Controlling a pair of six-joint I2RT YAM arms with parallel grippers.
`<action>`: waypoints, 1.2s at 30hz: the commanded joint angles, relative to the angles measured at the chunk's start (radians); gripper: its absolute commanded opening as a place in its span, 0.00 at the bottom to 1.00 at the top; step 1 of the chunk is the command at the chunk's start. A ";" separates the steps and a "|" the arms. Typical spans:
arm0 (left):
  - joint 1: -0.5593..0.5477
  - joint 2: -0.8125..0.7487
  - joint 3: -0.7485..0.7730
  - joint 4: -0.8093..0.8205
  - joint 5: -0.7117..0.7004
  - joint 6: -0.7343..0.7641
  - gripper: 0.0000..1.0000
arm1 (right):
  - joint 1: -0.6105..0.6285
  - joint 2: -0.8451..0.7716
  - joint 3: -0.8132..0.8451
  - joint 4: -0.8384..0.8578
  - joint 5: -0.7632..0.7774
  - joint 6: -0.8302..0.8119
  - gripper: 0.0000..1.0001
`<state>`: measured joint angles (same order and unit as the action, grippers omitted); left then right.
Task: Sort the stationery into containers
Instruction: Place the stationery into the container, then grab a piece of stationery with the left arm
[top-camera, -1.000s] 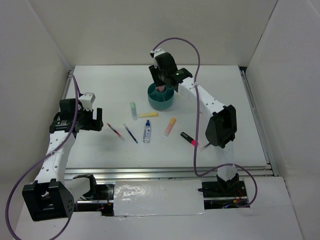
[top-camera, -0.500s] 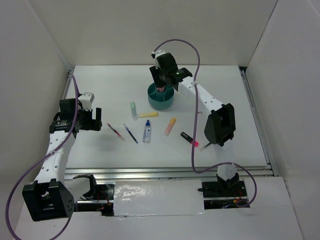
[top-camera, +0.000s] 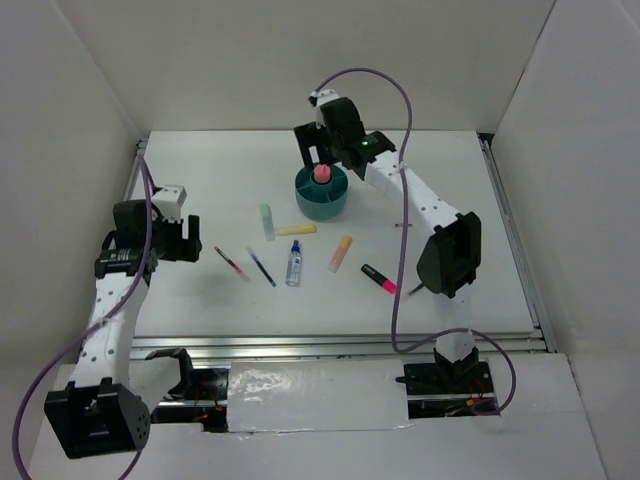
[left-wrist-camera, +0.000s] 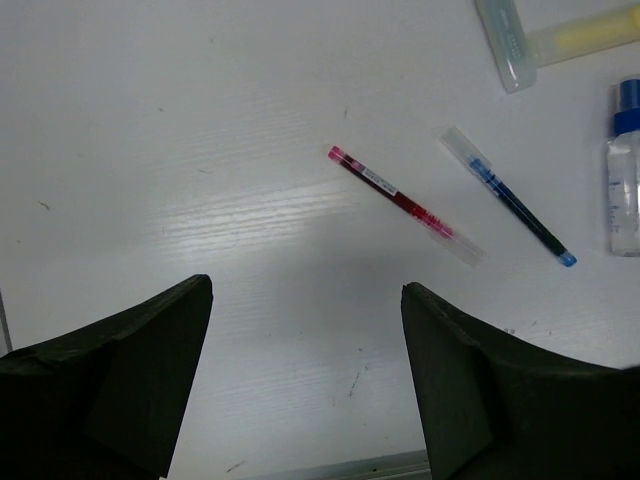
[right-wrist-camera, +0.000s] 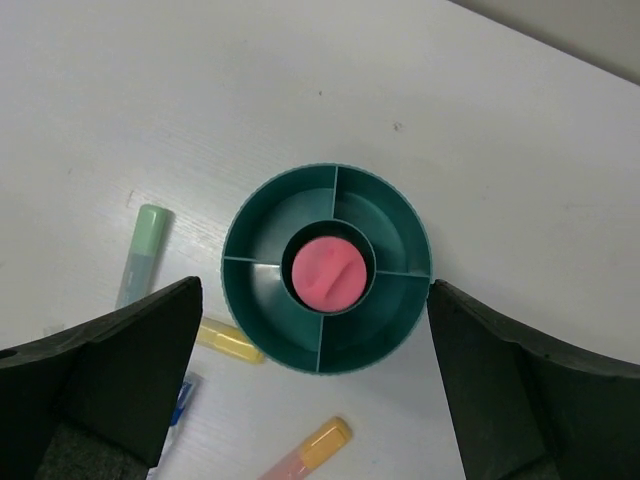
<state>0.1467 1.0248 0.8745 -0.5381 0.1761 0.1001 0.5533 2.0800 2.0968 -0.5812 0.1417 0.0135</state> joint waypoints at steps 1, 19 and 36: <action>0.005 -0.116 -0.021 0.052 0.051 -0.002 0.88 | -0.010 -0.205 -0.074 0.035 0.021 0.029 1.00; -0.390 0.029 0.086 0.116 0.025 -0.013 0.85 | -0.303 -0.741 -0.779 -0.140 -0.073 0.088 0.94; -0.806 0.753 0.441 0.046 -0.354 -0.392 0.75 | -0.547 -0.865 -0.985 -0.143 -0.205 0.120 0.94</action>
<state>-0.6502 1.7256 1.2549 -0.4595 -0.1226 -0.2119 0.0143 1.2289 1.1271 -0.7269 -0.0174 0.1116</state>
